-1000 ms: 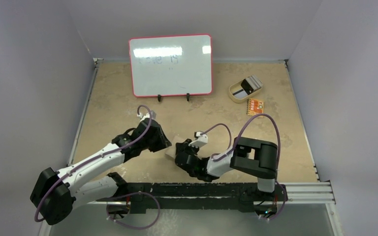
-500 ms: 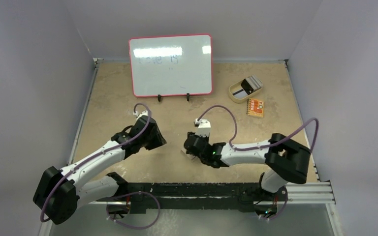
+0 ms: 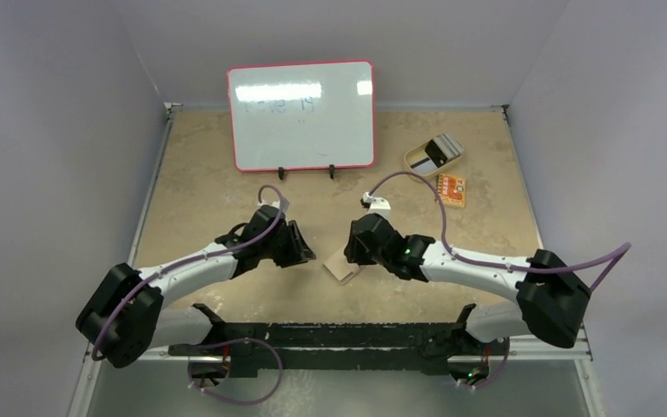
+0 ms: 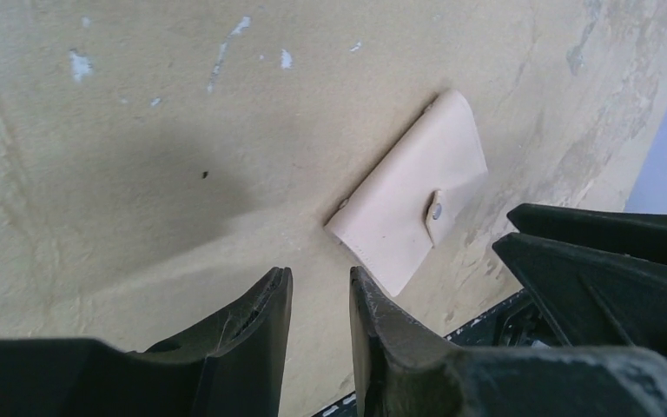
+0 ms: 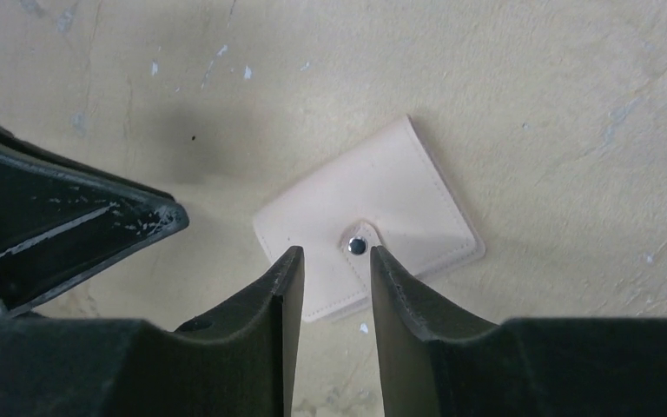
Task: Put the credit cards into the card holder
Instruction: Move the card holder to the center of the board.
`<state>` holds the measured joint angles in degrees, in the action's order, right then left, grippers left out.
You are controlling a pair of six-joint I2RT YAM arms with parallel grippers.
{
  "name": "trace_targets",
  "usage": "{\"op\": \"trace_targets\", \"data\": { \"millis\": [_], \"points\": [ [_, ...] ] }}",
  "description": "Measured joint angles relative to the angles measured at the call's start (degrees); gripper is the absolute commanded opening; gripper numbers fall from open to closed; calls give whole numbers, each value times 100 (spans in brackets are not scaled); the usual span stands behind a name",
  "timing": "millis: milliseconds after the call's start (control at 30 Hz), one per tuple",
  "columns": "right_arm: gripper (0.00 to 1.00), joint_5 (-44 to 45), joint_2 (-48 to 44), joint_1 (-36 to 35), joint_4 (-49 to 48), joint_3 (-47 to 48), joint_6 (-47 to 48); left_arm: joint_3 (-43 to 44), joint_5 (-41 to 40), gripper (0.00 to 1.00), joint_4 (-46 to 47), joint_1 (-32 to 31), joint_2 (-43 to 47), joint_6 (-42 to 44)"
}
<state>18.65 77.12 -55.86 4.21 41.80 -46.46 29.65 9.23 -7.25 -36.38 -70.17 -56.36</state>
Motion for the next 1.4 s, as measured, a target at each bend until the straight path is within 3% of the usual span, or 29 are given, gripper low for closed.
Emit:
{"op": "trace_targets", "data": {
  "millis": [267,533,967,1133,1300,1400],
  "points": [
    [32,-566,-260,81,201,-361,-415,341,219,29,509,-20,-796,240],
    [27,-616,330,140,-24,-413,-402,343,323,24,848,-52,-1200,168],
    [24,-122,1620,535,-146,789,675,-345,315,23,1567,-208,-938,-549],
    [36,42,1718,680,63,1062,1104,-378,125,32,1436,-208,-542,-603],
    [49,138,1156,719,433,1086,1233,48,-505,38,389,-208,278,-376],
    [66,136,553,719,496,1086,1187,629,-1019,48,-369,-208,756,-122]
  ]
}}
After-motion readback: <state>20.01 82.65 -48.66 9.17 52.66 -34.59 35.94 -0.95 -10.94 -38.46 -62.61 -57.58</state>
